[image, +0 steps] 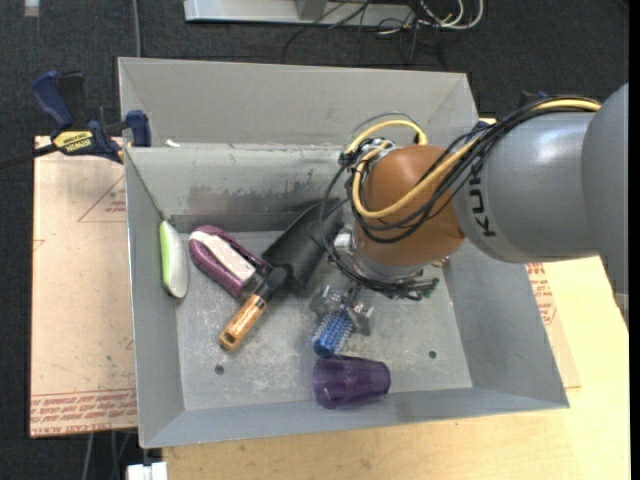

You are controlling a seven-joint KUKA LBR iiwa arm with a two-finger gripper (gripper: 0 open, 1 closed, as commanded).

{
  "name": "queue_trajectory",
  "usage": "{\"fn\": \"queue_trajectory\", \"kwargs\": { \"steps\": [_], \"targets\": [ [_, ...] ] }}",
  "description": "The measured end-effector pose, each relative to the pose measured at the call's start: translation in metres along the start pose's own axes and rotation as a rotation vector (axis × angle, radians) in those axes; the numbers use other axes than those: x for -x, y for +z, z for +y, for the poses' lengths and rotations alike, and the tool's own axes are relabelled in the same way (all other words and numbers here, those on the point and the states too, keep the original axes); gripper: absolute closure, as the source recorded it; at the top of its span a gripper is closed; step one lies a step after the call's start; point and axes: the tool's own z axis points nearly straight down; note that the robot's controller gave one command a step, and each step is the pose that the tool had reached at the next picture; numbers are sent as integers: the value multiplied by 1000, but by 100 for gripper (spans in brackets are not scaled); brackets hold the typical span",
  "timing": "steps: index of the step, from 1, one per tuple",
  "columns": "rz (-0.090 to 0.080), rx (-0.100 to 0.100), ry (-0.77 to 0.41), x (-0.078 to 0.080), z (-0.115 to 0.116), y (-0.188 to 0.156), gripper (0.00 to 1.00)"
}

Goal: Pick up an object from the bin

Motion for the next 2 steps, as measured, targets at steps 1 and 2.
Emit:
{"fn": "queue_trajectory", "kwargs": {
  "steps": [1,2],
  "targets": [
    [0,2,1,0,1,-7,100],
    [-1,1,2,0,0,-13,100]
  ]
}}
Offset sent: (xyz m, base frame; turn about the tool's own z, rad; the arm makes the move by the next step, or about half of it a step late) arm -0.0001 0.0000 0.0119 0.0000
